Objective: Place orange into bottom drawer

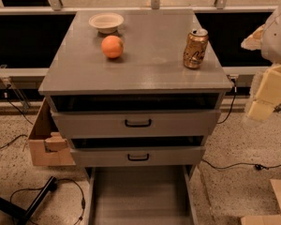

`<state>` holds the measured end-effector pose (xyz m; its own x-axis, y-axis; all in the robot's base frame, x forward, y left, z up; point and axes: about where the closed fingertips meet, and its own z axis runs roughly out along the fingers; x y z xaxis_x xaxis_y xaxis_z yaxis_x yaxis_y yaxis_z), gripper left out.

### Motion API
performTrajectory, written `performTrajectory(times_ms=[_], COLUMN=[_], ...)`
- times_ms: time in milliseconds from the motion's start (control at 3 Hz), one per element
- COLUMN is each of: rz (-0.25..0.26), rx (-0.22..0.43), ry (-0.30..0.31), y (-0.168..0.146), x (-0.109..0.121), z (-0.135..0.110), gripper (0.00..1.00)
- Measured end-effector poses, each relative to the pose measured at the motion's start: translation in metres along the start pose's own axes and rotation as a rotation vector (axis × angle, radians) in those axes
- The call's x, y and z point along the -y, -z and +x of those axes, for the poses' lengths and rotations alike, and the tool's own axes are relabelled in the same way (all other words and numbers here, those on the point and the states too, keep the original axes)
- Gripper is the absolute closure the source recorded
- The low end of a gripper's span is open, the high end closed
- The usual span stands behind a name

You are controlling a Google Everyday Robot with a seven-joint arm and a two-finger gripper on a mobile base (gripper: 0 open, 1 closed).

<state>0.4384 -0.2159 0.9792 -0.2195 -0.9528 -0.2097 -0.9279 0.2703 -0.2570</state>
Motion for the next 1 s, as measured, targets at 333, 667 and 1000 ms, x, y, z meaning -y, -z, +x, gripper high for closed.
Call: performTrajectory(times_ms=[333,667,1000], rz=[0.004,0.039,0.084], rx=[0.002,0.043,0.141], ry=[0.001,0.017,0.050], y=[0.000,-0.005,-0.014], x=[0.000,0.014,0.038], z=[-0.001,-0.016,-0.048], gripper=[0.00,0.00,0.00])
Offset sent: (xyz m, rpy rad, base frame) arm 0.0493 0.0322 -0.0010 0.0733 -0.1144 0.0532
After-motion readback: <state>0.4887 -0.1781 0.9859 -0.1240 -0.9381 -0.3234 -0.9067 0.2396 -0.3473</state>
